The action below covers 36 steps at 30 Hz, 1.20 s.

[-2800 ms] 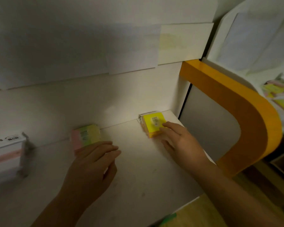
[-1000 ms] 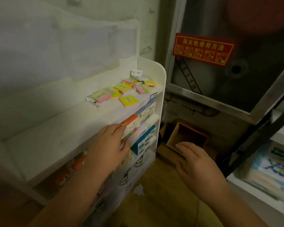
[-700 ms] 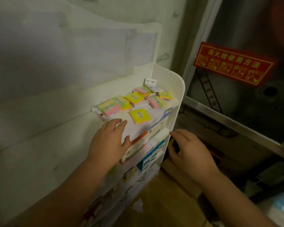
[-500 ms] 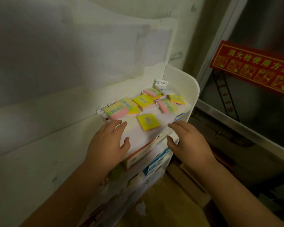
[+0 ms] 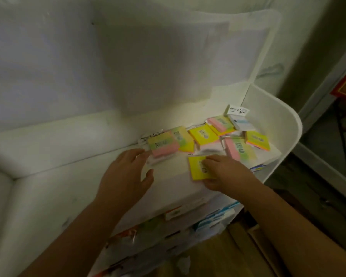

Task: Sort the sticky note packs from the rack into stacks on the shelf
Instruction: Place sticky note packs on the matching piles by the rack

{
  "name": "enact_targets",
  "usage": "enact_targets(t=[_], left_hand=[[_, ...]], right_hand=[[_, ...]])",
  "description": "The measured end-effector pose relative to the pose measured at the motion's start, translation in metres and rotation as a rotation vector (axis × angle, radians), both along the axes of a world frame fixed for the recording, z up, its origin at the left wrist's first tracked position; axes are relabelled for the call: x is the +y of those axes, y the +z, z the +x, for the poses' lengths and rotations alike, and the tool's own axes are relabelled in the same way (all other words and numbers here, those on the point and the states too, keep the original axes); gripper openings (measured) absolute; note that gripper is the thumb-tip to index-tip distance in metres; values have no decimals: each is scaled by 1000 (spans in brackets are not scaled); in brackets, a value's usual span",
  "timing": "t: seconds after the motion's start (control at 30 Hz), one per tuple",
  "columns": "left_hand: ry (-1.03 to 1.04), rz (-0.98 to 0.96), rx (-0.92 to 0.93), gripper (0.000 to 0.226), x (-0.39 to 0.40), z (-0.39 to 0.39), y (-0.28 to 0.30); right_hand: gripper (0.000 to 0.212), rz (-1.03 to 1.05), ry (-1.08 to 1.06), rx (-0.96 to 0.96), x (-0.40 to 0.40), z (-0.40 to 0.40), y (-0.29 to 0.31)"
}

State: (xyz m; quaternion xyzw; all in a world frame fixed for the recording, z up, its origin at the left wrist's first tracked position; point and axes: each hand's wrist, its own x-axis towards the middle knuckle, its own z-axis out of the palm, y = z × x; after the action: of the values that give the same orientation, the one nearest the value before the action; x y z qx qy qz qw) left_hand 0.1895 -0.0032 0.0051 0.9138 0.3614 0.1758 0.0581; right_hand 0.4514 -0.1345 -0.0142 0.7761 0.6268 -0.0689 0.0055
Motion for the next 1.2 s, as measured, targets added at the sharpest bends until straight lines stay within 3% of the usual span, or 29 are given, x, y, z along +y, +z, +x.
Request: enact_targets(t=[0.2,0.4,0.57,0.87,1.0,1.2], left_hand=[[12,-42,71,55,12,37,-8],[-26,-54,170,61,37,83,-18],[-26,32,228,36,34,87,-23],[139,-4,-21,13,7,63,-3],[136,146,-76,27,-8,50,13],[231,137,-75,26,-35,23,39]], right_hand=[[23,169,85,-94,-3,5,-17],[29,360,50,-14,-16,9,-29],[25,483,86,-1,-33,10,-29],[30,640,102,78,-50,18,-24],[35,681,126,105,-49,18,-18],[36,803,244,127,-38,12,-14]])
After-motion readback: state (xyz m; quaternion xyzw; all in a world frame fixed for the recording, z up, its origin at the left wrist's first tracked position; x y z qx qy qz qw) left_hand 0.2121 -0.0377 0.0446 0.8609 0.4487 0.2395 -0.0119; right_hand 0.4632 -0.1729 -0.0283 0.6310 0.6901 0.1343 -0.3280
